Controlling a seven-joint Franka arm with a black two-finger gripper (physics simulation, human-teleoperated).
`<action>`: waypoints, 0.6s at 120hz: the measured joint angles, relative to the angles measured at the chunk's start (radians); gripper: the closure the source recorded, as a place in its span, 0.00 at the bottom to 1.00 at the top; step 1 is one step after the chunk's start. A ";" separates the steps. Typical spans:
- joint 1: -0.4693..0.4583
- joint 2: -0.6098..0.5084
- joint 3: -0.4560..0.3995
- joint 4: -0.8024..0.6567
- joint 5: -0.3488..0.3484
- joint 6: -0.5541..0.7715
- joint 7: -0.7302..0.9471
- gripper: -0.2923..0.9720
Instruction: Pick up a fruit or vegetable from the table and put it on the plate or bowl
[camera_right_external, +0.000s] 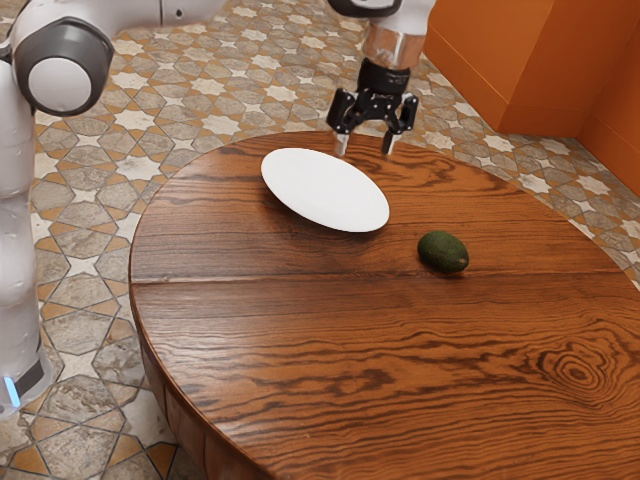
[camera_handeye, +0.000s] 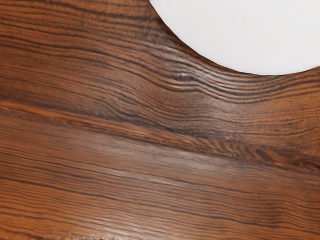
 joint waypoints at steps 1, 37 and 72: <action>0.000 0.000 0.000 0.001 0.000 0.000 -0.008 0.23; 0.003 0.018 0.003 0.022 -0.001 0.003 -0.220 0.23; 0.174 0.298 -0.083 0.178 0.000 0.092 -0.305 0.23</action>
